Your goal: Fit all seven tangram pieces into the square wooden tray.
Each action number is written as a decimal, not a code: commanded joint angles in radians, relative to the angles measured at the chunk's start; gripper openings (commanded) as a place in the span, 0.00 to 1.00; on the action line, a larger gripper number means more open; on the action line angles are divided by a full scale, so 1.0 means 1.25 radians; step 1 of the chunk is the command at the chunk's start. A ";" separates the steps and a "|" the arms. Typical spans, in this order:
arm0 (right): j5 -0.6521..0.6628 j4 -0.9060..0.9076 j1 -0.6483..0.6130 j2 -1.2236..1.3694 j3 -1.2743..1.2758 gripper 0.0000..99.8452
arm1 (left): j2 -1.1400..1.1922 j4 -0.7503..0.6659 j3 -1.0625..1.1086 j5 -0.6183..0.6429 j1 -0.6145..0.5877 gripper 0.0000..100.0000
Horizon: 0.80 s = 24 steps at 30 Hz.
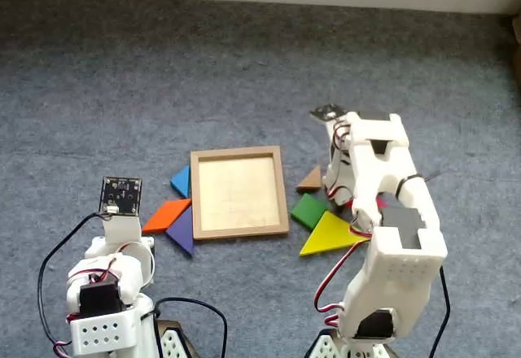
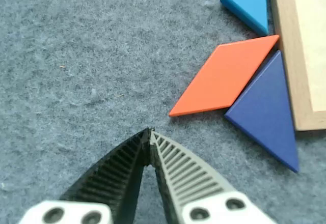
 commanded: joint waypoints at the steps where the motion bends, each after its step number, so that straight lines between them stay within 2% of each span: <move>1: 0.006 -0.002 0.002 -0.033 0.001 0.29 | -0.037 0.004 0.017 -0.007 -0.007 0.01; 13: 0.005 0.004 0.003 -0.098 0.004 0.29 | -0.037 0.004 0.017 -0.007 -0.007 0.01; 18: 0.007 -0.002 -0.004 -0.181 0.007 0.23 | -0.037 0.004 0.017 -0.007 -0.007 0.01; 24: 0.006 -0.002 -0.008 -0.153 0.007 0.23 | -0.037 0.004 0.017 -0.007 -0.007 0.01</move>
